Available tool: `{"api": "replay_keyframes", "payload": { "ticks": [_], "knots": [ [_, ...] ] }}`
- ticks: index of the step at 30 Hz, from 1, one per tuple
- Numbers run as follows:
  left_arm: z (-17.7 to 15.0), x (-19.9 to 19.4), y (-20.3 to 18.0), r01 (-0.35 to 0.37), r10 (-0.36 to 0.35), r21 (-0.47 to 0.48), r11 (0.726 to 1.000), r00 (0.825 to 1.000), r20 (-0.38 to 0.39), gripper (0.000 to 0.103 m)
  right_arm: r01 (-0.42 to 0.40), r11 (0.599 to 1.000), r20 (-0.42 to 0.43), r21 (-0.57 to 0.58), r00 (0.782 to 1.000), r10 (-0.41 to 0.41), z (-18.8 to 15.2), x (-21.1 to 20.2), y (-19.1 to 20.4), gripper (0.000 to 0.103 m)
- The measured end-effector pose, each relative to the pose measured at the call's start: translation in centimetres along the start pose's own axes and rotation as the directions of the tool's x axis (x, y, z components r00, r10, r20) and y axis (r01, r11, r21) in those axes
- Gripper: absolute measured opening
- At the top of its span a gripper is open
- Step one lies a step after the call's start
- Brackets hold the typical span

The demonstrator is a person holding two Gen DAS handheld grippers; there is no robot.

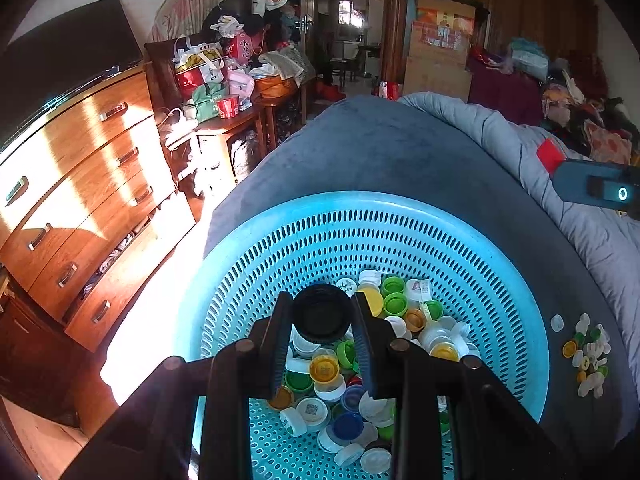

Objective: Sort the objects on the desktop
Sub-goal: 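Open both tools above the basket to drop the caps in, then move both open tools back to the cap pile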

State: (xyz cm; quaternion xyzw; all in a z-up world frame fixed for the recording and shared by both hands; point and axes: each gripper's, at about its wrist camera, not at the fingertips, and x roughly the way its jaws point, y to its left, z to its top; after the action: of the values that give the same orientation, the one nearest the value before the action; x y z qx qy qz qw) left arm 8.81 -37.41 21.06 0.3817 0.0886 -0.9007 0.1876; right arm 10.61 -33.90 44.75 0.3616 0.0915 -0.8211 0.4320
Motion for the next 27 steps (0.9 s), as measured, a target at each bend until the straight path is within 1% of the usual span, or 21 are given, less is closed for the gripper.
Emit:
{"api": "replay_keyframes", "payload": {
  "ticks": [1, 2, 3, 4, 5, 6, 11, 15, 17, 19, 21, 23, 24, 25, 27],
  "knots": [
    [0.1, 0.0, -0.1, -0.007, 0.007, 0.004, 1.000, 1.000, 0.003, 0.035, -0.003, 1.000, 0.000, 0.001, 1.000, 0.003, 0.1, 0.1, 0.1, 0.033],
    [0.1, 0.0, -0.1, -0.019, 0.018, 0.011, 1.000, 1.000, 0.004, 0.043, -0.010, 1.000, -0.001, -0.002, 1.000, 0.010, 0.0, 0.1, 0.1, 0.034],
    [0.2, -0.2, -0.3, -0.032, 0.032, 0.019, 0.999, 0.999, 0.014, 0.059, -0.024, 1.000, -0.007, -0.009, 1.000, 0.024, -0.1, 0.1, 0.2, 0.037],
    [0.2, -0.5, -0.5, -0.054, 0.053, 0.029, 0.998, 0.998, 0.031, 0.067, -0.030, 0.999, -0.009, -0.022, 1.000, 0.030, -0.1, 0.1, 0.5, 0.056],
    [0.2, -0.9, -0.7, -0.068, 0.066, 0.040, 0.997, 0.997, 0.044, 0.068, -0.024, 0.999, 0.003, -0.030, 1.000, 0.024, -0.2, 0.0, 0.8, 0.074],
    [0.2, -1.1, -0.9, -0.070, 0.067, 0.050, 0.996, 0.996, 0.049, 0.068, -0.027, 0.999, 0.017, -0.034, 0.999, 0.028, -0.2, -0.3, 1.0, 0.076],
    [0.5, -1.4, -1.1, -0.061, 0.060, 0.032, 0.998, 0.997, 0.048, 0.068, -0.040, 0.999, 0.036, -0.023, 0.999, 0.041, -0.3, -1.3, 1.1, 0.076],
    [0.1, -1.7, -2.0, -0.049, 0.047, 0.040, 0.998, 0.998, 0.048, 0.068, -0.042, 0.999, 0.059, -0.016, 0.997, 0.043, -0.8, -2.9, 0.5, 0.076],
    [-0.6, -2.0, -2.9, -0.027, 0.025, 0.052, 0.998, 0.999, 0.043, 0.068, -0.033, 0.999, 0.076, -0.002, 0.997, 0.033, -2.1, -4.0, -0.4, 0.082],
    [-1.6, -2.4, -4.4, 0.020, -0.023, 0.073, 0.997, 0.999, 0.041, 0.068, -0.015, 1.000, 0.091, 0.024, 0.996, 0.012, -4.5, -5.2, -1.9, 0.087],
    [-3.2, -2.8, -6.8, 0.086, -0.090, 0.126, 0.988, 0.996, 0.029, 0.068, 0.019, 0.999, 0.079, 0.051, 0.997, -0.023, -8.4, -6.3, -4.1, 0.089],
    [-5.3, -3.3, -10.3, 0.153, -0.159, 0.206, 0.967, 0.987, 0.010, 0.068, 0.081, 0.993, 0.037, 0.089, 0.996, -0.085, -13.4, -7.2, -7.2, 0.089],
    [-6.6, -3.3, -12.6, 0.191, -0.195, 0.251, 0.949, 0.981, -0.010, 0.068, 0.113, 0.987, 0.009, 0.111, 0.993, -0.114, -15.9, -7.6, -8.9, 0.089],
    [-7.6, -3.1, -14.5, 0.223, -0.223, 0.280, 0.934, 0.974, -0.031, 0.068, 0.148, 0.980, -0.024, 0.134, 0.989, -0.146, -18.4, -8.1, -10.9, 0.089],
    [-9.5, -2.0, -18.6, 0.288, -0.273, 0.324, 0.901, 0.958, -0.091, 0.068, 0.238, 0.951, -0.100, 0.198, 0.970, -0.222, -23.3, -9.6, -15.4, 0.088]
  ]
}}
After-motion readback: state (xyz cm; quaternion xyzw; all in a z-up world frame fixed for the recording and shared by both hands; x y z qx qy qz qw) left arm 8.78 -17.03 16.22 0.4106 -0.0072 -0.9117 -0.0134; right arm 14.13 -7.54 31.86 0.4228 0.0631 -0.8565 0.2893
